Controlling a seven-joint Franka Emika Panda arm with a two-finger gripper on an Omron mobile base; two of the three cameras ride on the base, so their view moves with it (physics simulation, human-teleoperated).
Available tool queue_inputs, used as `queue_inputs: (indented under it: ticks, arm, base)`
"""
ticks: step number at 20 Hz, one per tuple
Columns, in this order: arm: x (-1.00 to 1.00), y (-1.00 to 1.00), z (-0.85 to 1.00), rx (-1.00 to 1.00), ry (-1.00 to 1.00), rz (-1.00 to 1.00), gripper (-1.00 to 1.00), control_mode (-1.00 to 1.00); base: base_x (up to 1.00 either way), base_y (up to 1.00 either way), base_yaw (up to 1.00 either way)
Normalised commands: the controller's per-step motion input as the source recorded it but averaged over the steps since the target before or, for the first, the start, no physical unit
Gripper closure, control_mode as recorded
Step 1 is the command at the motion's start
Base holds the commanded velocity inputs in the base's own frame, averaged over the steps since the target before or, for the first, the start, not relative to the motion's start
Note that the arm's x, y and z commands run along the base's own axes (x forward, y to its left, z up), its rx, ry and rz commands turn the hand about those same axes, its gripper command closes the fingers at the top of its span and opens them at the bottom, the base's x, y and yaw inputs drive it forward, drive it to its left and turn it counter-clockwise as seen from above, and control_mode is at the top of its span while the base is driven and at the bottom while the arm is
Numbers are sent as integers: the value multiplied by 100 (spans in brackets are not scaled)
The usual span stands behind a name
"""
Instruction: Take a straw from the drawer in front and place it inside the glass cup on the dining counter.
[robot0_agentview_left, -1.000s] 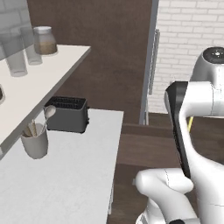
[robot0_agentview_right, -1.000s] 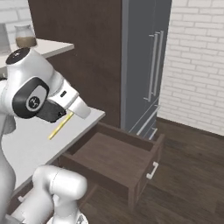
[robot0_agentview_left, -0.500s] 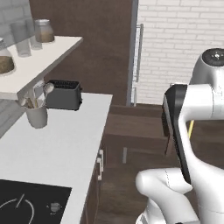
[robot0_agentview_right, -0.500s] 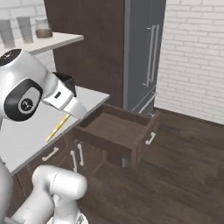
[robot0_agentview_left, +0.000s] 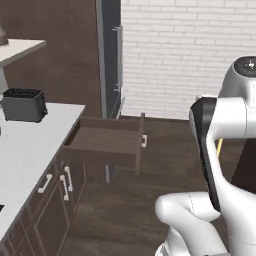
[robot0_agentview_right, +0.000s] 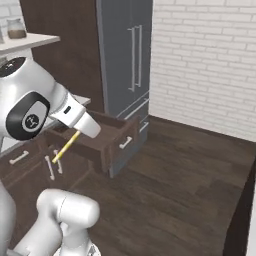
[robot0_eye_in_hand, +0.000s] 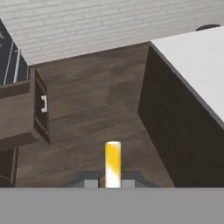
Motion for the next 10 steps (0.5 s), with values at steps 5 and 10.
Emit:
queue_inputs:
  ticks: [5,10]
  arm:
    - [0,0,0,0,0,0,100,100]
    - [0,0,0,0,0,0,100,100]
  base:
    - [46,-99,-2]
    - [100,-51,-4]
